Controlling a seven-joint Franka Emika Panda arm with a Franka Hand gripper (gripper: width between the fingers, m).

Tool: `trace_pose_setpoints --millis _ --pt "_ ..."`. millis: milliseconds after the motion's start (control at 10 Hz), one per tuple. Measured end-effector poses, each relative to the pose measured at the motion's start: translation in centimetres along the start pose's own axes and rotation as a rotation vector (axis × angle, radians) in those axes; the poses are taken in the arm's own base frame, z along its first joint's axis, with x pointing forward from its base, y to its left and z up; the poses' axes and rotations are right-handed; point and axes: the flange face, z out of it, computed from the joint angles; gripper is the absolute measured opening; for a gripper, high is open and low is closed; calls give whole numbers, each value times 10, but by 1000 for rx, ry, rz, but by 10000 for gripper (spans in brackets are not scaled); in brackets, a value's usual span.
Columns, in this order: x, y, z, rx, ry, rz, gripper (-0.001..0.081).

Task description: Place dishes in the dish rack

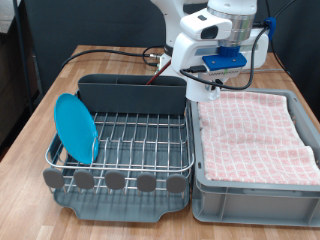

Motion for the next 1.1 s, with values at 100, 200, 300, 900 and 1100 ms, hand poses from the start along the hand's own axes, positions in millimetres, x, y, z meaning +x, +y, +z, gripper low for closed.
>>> trace_pose_setpoints --millis 100,200,300,900,1100 --pt "0 0 0 1 1 0 71" --pt "3 0 -2 4 10 2 71" --pt "11 0 -6 6 20 11 71" --pt "87 -14 -10 -20 26 264 71" --pt "88 -14 -9 -15 41 255 71"
